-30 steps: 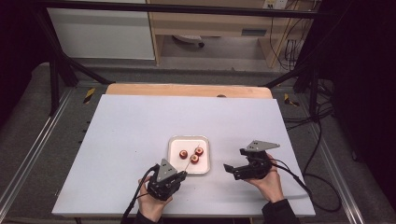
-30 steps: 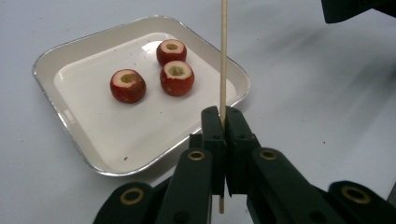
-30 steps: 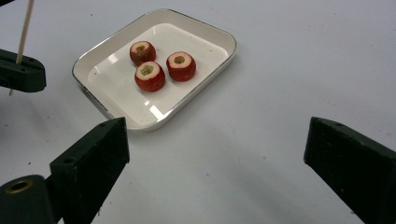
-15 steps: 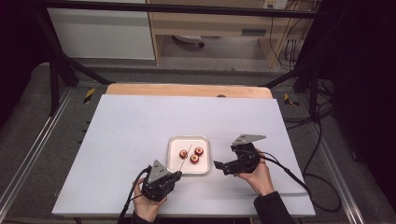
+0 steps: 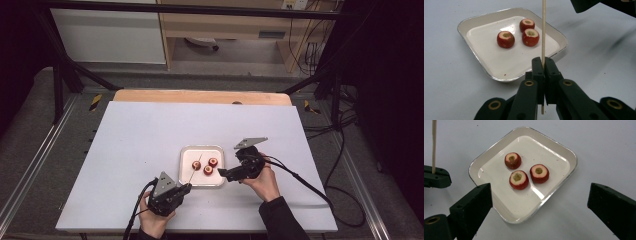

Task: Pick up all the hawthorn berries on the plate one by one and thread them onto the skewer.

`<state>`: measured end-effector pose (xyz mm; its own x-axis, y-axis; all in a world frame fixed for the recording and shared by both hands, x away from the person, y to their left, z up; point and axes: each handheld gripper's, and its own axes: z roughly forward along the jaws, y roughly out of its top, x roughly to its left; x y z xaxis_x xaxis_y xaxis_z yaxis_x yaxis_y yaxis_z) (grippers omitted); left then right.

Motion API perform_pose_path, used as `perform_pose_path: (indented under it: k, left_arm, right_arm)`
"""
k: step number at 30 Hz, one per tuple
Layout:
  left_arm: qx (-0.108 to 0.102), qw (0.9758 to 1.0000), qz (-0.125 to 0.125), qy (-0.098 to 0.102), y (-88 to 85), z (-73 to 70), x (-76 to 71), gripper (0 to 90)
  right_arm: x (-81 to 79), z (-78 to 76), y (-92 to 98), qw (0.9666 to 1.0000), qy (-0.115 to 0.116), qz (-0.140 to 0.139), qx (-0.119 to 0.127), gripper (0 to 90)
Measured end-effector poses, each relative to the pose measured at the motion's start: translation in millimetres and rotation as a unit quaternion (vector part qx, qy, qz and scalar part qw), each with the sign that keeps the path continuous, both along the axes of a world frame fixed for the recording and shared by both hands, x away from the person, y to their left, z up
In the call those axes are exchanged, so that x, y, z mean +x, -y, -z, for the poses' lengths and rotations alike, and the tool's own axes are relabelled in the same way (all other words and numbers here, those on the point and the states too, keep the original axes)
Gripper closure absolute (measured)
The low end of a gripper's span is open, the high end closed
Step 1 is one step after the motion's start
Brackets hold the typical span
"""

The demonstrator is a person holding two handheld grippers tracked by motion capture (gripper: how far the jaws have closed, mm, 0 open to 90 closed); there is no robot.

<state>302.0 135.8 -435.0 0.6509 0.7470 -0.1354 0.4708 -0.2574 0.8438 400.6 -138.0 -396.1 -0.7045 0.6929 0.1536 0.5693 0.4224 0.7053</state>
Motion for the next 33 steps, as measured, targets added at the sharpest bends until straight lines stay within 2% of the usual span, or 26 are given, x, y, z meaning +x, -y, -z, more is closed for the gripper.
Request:
perform_pose_path:
  k: [5,10,13,17,22,25,27,29,33]
  left_arm:
    - [-0.004,1.0,-0.006,0.003,-3.4,0.8,0.8,88.4]
    - [-0.005,1.0,-0.004,0.003,-5.0,1.1,-0.1,88.4]
    - [-0.005,1.0,-0.004,0.004,-6.0,1.4,-1.2,88.4]
    - [-0.008,0.9999,-0.007,0.002,-8.1,1.9,-1.4,88.4]
    - [-0.009,0.9999,-0.007,0.002,-10.3,1.9,-1.9,88.4]
    - [-0.009,0.9999,-0.006,0.0,-10.5,2.1,-1.8,88.4]
    - [-0.009,0.9999,-0.005,0.001,-10.5,2.1,-2.0,88.4]
    - [-0.009,1.0,-0.005,0.001,-10.9,2.1,-2.1,88.4]
    - [-0.007,1.0,-0.004,-0.002,-10.6,2.9,-1.7,88.4]
  right_arm:
    - [7.3,-0.8,-17.6,0.9995,-0.029,0.003,-0.009,12.3]
    - [9.4,-0.5,-32.1,0.9983,-0.056,0.004,-0.017,21.3]
    - [9.9,0.4,-40.5,0.9978,-0.059,0.0,-0.029,26.8]
    - [12.3,3.0,-53.3,0.9954,-0.081,0.005,-0.05,33.2]
    - [15.8,6.4,-64.9,0.9922,-0.106,0.013,-0.063,40.0]
    - [17.6,7.9,-69.0,0.9909,-0.112,0.019,-0.071,44.0]
    - [20.1,10.1,-70.1,0.9887,-0.126,0.027,-0.077,48.5]
    - [20.9,11.2,-70.2,0.988,-0.128,0.028,-0.082,49.3]
    - [24.3,14.6,-70.8,0.9866,-0.135,0.018,-0.09,52.3]
